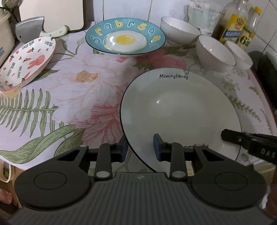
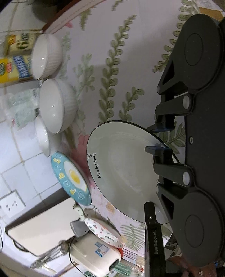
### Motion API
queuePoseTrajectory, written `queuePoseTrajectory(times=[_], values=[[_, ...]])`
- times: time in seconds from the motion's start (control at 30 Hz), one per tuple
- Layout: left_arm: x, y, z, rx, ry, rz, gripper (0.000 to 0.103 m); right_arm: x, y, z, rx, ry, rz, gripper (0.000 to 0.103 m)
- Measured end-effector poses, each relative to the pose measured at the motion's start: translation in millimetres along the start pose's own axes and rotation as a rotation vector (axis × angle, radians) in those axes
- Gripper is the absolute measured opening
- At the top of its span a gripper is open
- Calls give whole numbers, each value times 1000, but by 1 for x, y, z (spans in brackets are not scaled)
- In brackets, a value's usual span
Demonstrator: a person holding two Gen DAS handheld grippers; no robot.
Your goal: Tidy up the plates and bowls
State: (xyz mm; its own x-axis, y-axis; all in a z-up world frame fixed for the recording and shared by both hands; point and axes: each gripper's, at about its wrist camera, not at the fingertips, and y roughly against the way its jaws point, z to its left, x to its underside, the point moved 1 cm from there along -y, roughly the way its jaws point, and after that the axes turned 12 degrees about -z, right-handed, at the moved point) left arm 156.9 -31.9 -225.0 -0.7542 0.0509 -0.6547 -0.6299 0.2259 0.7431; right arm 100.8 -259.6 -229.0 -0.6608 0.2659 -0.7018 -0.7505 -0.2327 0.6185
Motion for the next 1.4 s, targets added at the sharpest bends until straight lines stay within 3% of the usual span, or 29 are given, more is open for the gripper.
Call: queuePoseTrajectory(times=[0.37, 0.53, 0.63, 0.97, 1.2, 1.4], values=[[1, -6, 0, -11, -5, 48, 29, 6, -3, 4, 42, 22, 10, 22], [-1, 6, -2, -22, -30, 47, 29, 0, 5, 15, 87, 25, 19, 39], [-5, 17, 1, -5, -23, 37, 31, -4, 12, 18, 103, 24, 20, 40], [-19, 51, 7, -7, -72, 52, 48, -28, 54, 37, 10, 36, -38, 55], [-40, 73, 26, -10, -50, 25, 62, -45, 77, 64, -73, 79, -80, 64], [-60, 87, 41, -22, -59, -9, 73, -62, 87, 86, -113, 128, -113, 65]])
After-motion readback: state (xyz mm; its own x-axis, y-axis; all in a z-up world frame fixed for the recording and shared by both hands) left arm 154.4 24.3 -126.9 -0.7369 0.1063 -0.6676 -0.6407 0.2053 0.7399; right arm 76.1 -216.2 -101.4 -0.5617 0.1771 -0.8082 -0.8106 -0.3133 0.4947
